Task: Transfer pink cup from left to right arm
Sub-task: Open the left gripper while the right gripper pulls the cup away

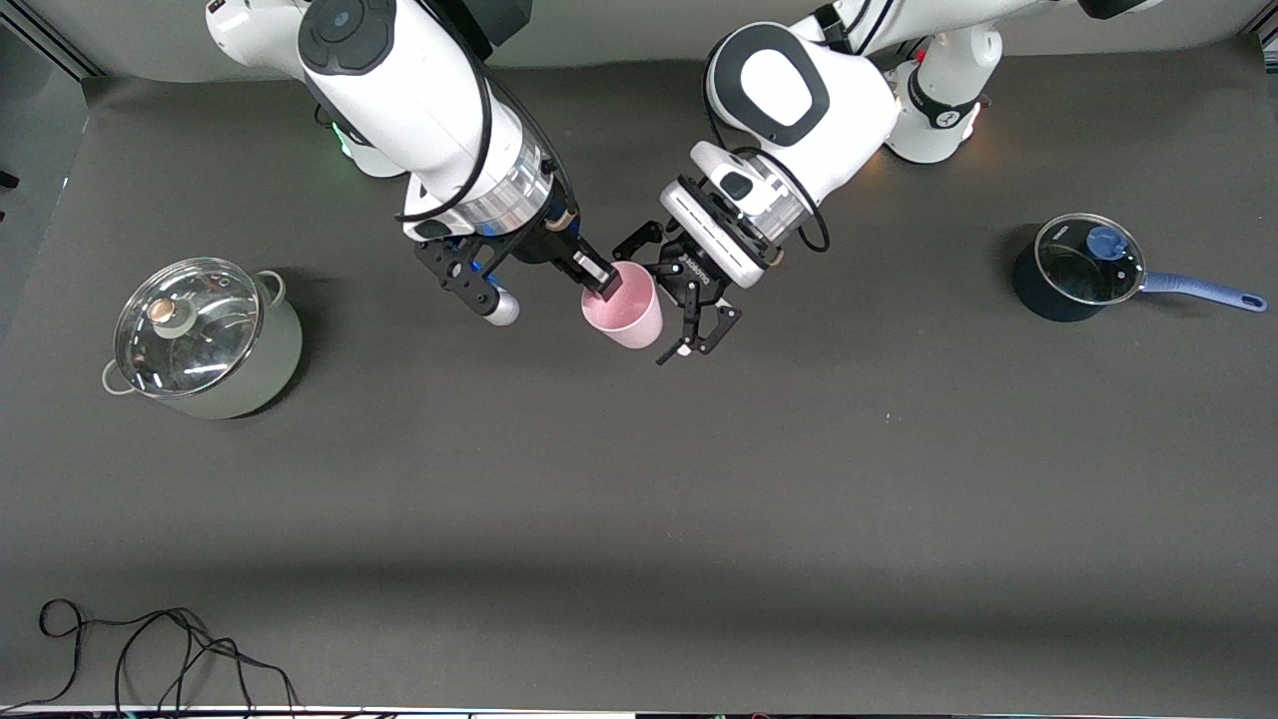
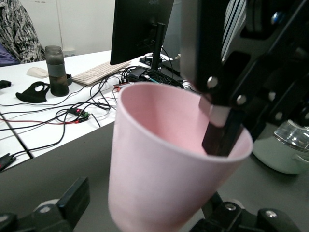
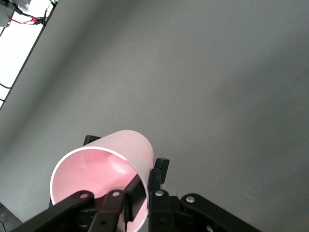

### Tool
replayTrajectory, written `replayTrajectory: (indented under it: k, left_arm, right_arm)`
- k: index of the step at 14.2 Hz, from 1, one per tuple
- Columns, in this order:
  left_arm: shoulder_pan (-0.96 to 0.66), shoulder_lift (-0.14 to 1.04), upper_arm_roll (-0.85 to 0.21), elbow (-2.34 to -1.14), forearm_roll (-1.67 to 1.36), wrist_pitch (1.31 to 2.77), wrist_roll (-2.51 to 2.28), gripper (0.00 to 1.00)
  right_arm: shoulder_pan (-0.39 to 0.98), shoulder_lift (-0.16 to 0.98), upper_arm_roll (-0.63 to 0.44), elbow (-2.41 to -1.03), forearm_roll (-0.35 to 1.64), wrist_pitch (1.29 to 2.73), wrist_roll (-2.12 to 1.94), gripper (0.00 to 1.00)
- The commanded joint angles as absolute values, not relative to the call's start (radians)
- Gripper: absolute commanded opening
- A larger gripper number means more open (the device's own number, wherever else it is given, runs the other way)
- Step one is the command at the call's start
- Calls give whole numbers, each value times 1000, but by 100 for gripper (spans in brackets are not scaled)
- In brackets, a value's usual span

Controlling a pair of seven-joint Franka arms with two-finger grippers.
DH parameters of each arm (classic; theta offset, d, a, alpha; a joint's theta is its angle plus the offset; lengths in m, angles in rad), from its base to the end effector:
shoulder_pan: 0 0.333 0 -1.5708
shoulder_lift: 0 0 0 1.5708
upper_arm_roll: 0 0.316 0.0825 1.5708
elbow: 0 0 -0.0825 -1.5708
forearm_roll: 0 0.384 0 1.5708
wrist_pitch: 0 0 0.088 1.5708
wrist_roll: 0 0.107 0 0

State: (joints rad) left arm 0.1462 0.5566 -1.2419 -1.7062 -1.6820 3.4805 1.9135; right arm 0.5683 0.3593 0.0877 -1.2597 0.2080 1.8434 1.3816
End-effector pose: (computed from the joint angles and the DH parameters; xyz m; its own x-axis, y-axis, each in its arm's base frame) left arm 0.4794 -0.4107 0.4558 0.4366 -0.2357 0.8682 -0.7182 -0.6725 0.1786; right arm 0.5401 0.4219 0.5819 0.7232 -0.6636 -0.1915 -0.6894 -0.6773 -0.2567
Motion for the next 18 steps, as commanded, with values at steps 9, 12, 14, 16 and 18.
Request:
replayTrajectory:
  k: [9,12,14,16,18]
  left_arm:
    - [198,580,-1111,-1743,-1678,3464,1911,99]
    - [305,587,-1114,-1785,-1677,3311,1911,99]
    - [371,586,-1115,-1822,-1674,3206,1911,99]
    - [440,583,-1118,-1861,-1669,3105,1911,99]
    - [526,577,-1137,-1908,-1661,3002,1910,99]
  right_arm:
    - [376,319,34,-1255,192,1534,854,0]
    - [367,290,-81,-1308,189,1479,585,0]
    - [367,284,-158,-1348,160,1480,409,0]
    - [367,284,-208,-1397,101,1497,251,0]
    - [367,281,-273,-1472,98,1569,151,0]
